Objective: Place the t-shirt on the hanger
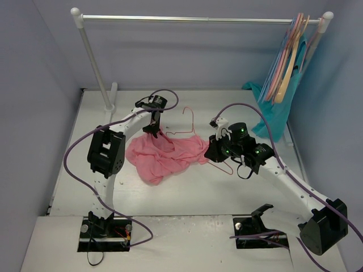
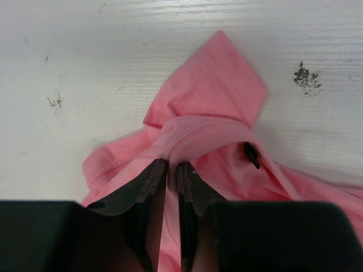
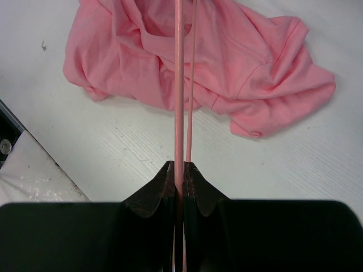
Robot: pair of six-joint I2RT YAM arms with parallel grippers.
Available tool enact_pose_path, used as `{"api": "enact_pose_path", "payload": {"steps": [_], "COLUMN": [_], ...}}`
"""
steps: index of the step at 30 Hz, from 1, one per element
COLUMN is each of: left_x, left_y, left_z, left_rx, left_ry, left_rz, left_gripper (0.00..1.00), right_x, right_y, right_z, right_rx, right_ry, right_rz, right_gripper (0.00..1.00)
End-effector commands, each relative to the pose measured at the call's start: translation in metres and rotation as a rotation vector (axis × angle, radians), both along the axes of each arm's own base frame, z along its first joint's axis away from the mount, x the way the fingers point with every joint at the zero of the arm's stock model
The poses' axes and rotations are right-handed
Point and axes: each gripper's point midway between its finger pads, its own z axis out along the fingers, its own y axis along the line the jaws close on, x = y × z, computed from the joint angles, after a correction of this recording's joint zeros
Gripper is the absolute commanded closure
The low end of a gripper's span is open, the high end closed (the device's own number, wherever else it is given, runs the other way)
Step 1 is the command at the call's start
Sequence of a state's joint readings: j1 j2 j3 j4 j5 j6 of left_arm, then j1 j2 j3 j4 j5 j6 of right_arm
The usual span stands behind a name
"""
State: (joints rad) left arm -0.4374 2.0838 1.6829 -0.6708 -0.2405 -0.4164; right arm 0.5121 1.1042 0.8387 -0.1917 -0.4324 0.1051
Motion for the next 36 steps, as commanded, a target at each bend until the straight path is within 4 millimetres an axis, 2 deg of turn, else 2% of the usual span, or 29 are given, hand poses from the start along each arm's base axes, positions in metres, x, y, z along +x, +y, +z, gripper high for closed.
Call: {"api": "enact_pose_path", "payload": {"steps": [1, 6, 15, 20, 21, 23, 24, 26, 32, 35, 36], "left_x": [0.023, 0.029, 0.023, 0.011, 0.01, 0.005, 0.002, -0.003, -0.022, -0.032, -0.034], "left_y": [-0.006, -0.007, -0.007, -0.009, -0.012, -0.012, -0.015, -0.018, -0.031, -0.038, -0.039], "left_z": [0.042, 0.055, 0.096, 0.107, 0.116, 0.118, 0.126, 0.129, 0.153, 0.174, 0.191], "left_rx": [-0.024, -0.027, -0.056, -0.094, -0.115, -0.129, -0.151, -0.172, -0.264, -0.319, -0.336], "left_ry": [-0.132, -0.164, -0.231, -0.241, -0.258, -0.26, -0.274, -0.271, -0.285, -0.302, -0.334], "left_rz": [0.024, 0.012, -0.058, -0.085, -0.1, -0.112, -0.128, -0.15, -0.243, -0.293, -0.306], "left_gripper": [0.85, 0.97, 0.98, 0.97, 0.98, 0.98, 0.97, 0.98, 0.98, 0.97, 0.98], "right_x": [0.014, 0.011, 0.012, 0.013, 0.013, 0.015, 0.015, 0.015, 0.012, 0.013, 0.015], "right_y": [0.01, 0.014, 0.029, 0.038, 0.04, 0.045, 0.047, 0.052, 0.063, 0.067, 0.069], "right_z": [0.029, 0.033, 0.048, 0.054, 0.051, 0.056, 0.057, 0.062, 0.071, 0.083, 0.088], "right_rx": [0.055, 0.075, 0.141, 0.185, 0.187, 0.22, 0.23, 0.26, 0.326, 0.363, 0.378], "right_ry": [-0.081, -0.089, -0.12, -0.131, -0.118, -0.143, -0.14, -0.157, -0.194, -0.23, -0.248], "right_rz": [0.002, 0.035, 0.098, 0.135, 0.138, 0.159, 0.164, 0.185, 0.255, 0.275, 0.284], "right_gripper": [1.0, 1.0, 1.0, 1.0, 1.0, 1.0, 1.0, 1.0, 1.0, 1.0, 1.0]}}
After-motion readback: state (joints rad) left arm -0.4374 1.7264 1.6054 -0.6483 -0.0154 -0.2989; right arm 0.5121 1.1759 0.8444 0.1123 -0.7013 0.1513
